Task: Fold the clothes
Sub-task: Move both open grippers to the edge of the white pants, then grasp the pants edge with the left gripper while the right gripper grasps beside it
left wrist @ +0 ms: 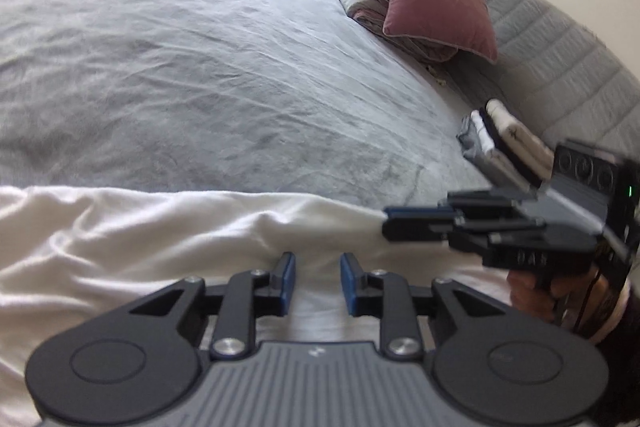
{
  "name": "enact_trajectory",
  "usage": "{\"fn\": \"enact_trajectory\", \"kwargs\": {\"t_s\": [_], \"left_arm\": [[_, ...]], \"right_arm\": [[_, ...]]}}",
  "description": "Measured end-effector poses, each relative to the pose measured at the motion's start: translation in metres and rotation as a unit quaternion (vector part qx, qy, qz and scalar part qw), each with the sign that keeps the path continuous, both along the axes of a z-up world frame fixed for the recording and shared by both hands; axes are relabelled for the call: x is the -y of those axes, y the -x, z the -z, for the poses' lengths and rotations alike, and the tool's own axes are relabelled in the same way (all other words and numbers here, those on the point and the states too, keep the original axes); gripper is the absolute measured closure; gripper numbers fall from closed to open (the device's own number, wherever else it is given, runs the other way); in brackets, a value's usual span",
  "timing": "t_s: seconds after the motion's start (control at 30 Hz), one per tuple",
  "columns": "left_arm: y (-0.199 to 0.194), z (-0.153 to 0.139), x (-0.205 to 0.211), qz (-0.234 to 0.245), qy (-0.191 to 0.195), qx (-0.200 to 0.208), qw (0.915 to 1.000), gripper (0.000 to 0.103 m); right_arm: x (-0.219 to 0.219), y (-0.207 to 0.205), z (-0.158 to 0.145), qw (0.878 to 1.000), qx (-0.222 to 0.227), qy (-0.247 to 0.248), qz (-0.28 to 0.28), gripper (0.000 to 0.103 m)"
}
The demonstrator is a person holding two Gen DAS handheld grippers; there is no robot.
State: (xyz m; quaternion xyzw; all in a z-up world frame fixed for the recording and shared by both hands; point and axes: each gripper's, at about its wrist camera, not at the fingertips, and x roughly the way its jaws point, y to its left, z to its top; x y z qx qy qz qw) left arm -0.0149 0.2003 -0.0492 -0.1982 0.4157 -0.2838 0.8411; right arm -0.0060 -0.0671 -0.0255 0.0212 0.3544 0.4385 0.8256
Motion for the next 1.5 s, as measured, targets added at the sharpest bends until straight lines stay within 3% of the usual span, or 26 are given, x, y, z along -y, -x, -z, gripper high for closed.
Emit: {"fn": "enact_trajectory", "kwargs": {"t_s": [0.17,0.23,0.33,0.47,0.53,0.67,0.83,1.07,1.17,1.27,1.5], "left_arm": [[-0.006,0.003,-0.009,-0.016,0.063,-0.032,0.9974,0.066],[-0.007,0.005,-0.007,-0.027,0.053,-0.038,0.9975,0.066],[-0.008,0.009,-0.005,-0.044,0.037,-0.048,0.9972,0.074],[-0.008,0.011,-0.002,-0.054,0.000,-0.046,0.9975,0.100],[-0.008,0.013,-0.004,-0.056,-0.002,-0.046,0.9974,0.100],[-0.007,0.016,-0.006,-0.055,0.000,-0.043,0.9976,0.100],[-0.006,0.016,-0.004,-0.049,-0.008,-0.036,0.9981,0.100],[-0.004,0.017,-0.008,-0.049,0.000,-0.041,0.9979,0.100],[-0.003,0.017,-0.008,-0.049,-0.002,-0.041,0.9980,0.100],[-0.003,0.016,-0.008,-0.048,-0.005,-0.042,0.9980,0.100],[-0.006,0.016,-0.009,-0.046,0.001,-0.055,0.9974,0.100]], "right_arm": [[-0.014,0.011,0.004,0.999,-0.003,0.011,-0.042,0.093],[-0.020,0.013,0.009,0.998,-0.008,0.020,-0.054,0.093],[-0.024,0.014,0.017,0.998,-0.022,0.029,-0.060,0.093],[-0.018,0.010,0.016,0.998,-0.037,0.010,-0.044,0.086],[-0.010,0.004,0.013,0.998,-0.048,-0.011,-0.028,0.084],[0.004,-0.009,0.012,0.996,-0.082,-0.045,0.005,0.064],[0.005,-0.020,0.022,0.990,-0.136,-0.041,0.002,0.064],[0.011,-0.025,0.017,0.990,-0.138,-0.015,0.005,0.065],[0.015,-0.029,0.023,0.985,-0.169,-0.017,0.000,0.063],[0.015,-0.034,0.030,0.976,-0.210,-0.051,0.002,0.063],[0.013,-0.051,0.054,0.935,-0.314,-0.156,0.044,0.062]]}}
